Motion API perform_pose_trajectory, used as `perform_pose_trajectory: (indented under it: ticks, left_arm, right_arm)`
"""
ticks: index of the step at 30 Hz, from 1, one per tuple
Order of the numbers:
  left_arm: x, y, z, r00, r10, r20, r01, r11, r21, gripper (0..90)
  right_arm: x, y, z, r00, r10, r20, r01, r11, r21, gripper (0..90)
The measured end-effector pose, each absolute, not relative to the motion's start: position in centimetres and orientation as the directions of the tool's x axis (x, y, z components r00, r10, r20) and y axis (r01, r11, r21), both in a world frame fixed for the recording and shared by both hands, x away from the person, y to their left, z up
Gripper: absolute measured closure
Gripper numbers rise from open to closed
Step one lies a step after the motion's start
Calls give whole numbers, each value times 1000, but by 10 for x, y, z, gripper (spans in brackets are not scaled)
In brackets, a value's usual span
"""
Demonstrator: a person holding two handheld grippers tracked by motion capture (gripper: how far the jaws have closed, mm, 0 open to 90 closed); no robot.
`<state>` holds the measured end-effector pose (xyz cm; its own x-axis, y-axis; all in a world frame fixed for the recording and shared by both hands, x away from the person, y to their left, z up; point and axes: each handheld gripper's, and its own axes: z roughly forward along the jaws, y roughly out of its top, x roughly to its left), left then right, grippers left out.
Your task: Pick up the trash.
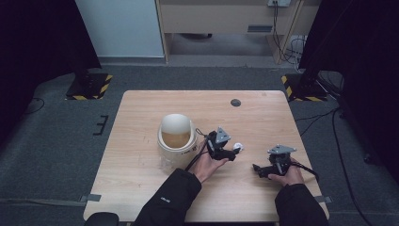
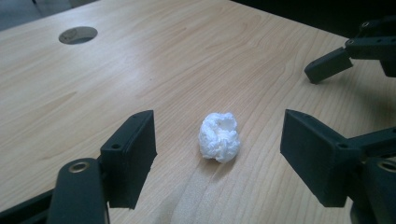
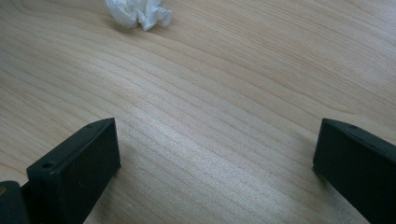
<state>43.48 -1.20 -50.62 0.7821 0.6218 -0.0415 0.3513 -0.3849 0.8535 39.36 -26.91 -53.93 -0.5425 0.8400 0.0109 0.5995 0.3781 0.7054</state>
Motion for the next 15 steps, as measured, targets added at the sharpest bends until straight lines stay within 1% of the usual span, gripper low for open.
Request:
perform_pose_trajectory:
  ticks: [15]
  left_arm:
    - [444, -29, -527, 787, 616, -35, 372, -429, 823, 321]
  right_arm:
    - [394, -269, -539, -543, 839, 9, 599, 380, 705, 8]
